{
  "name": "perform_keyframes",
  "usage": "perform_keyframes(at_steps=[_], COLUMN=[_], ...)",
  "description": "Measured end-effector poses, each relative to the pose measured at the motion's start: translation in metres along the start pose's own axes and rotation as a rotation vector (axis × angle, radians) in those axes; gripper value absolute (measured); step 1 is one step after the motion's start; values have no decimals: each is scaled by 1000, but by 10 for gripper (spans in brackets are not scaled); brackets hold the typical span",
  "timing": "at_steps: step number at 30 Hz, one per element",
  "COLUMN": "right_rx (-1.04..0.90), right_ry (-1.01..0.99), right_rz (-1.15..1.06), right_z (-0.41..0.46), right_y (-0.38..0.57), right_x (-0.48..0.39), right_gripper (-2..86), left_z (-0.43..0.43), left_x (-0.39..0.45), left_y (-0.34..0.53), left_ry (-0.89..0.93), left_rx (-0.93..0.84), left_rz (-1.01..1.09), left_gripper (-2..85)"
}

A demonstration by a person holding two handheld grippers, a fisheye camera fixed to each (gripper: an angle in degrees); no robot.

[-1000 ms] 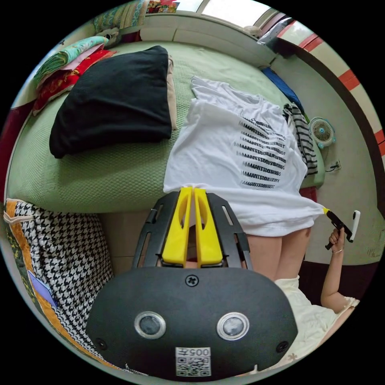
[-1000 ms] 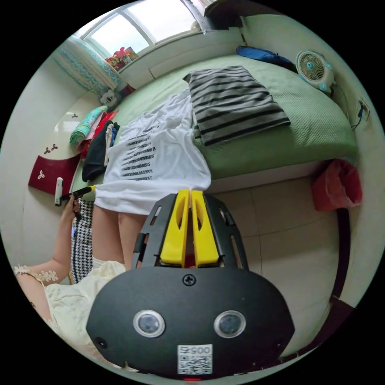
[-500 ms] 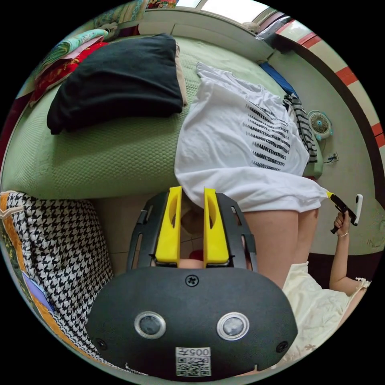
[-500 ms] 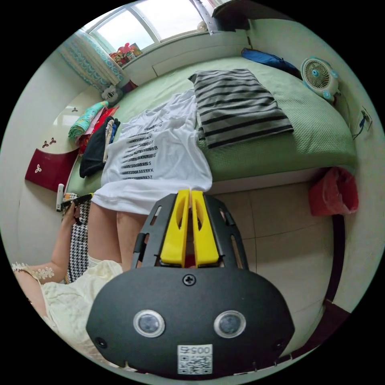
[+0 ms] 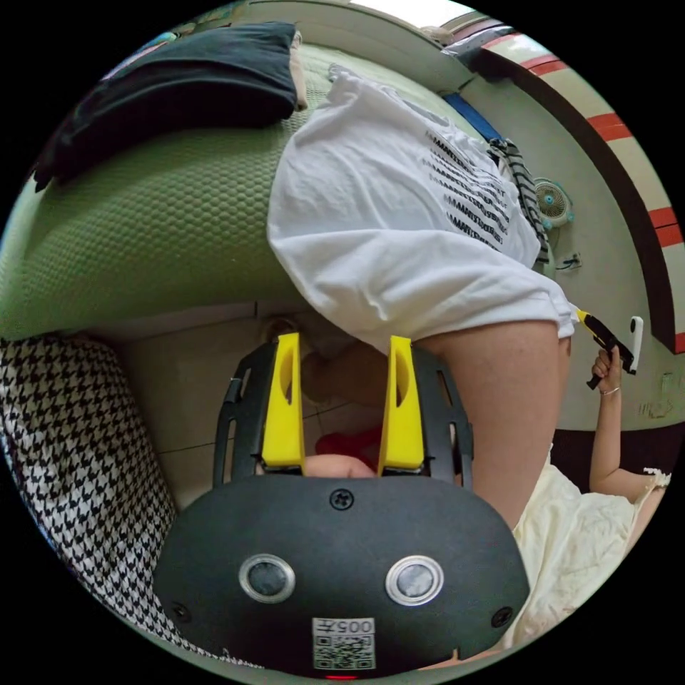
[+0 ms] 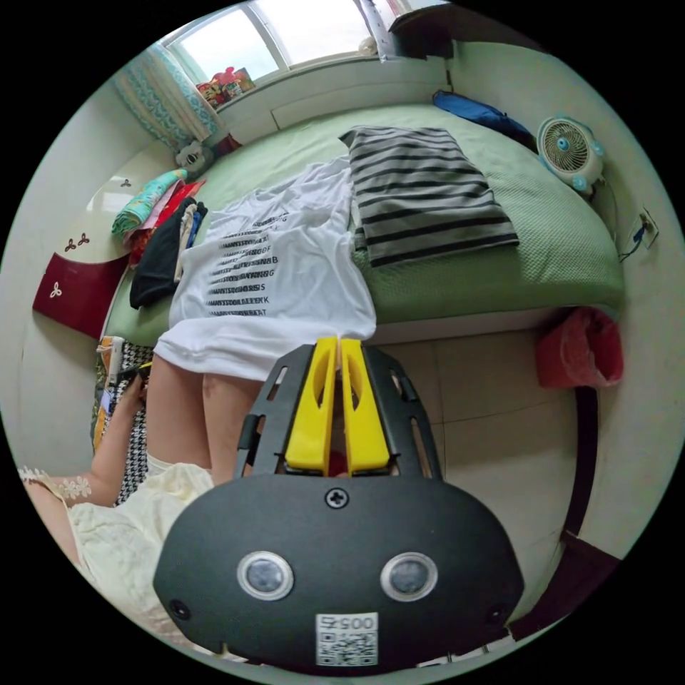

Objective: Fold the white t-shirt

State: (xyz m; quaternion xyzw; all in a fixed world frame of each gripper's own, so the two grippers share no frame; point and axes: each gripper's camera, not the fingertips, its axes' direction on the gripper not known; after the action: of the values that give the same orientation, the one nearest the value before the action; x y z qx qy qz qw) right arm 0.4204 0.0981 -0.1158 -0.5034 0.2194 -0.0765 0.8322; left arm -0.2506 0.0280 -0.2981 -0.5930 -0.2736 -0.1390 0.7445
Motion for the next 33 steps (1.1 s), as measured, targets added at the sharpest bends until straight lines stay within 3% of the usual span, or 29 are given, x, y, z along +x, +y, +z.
perform_keyframes(at_steps=[5, 7, 20, 29, 33], right_rx=[-1, 3, 137, 385, 290], right_ry=[27, 34, -10, 70, 77], right_rz=[-15, -19, -30, -88, -47], right_z=[3, 2, -17, -33, 14], right_y=[-2, -2, -10, -142, -168], right_x=[-12, -15, -26, -48, -42], right_gripper=[-16, -16, -16, -16, -16], left_z=[10, 6, -99, -164, -135], left_x=[10, 17, 52, 82, 66], left_y=[-13, -14, 6, -104, -127], left_ry=[-9, -70, -264, -451, -381], left_rx=[-10, 8, 284, 416, 343], left_rz=[24, 19, 92, 92, -3], left_gripper=[97, 18, -3, -2, -2])
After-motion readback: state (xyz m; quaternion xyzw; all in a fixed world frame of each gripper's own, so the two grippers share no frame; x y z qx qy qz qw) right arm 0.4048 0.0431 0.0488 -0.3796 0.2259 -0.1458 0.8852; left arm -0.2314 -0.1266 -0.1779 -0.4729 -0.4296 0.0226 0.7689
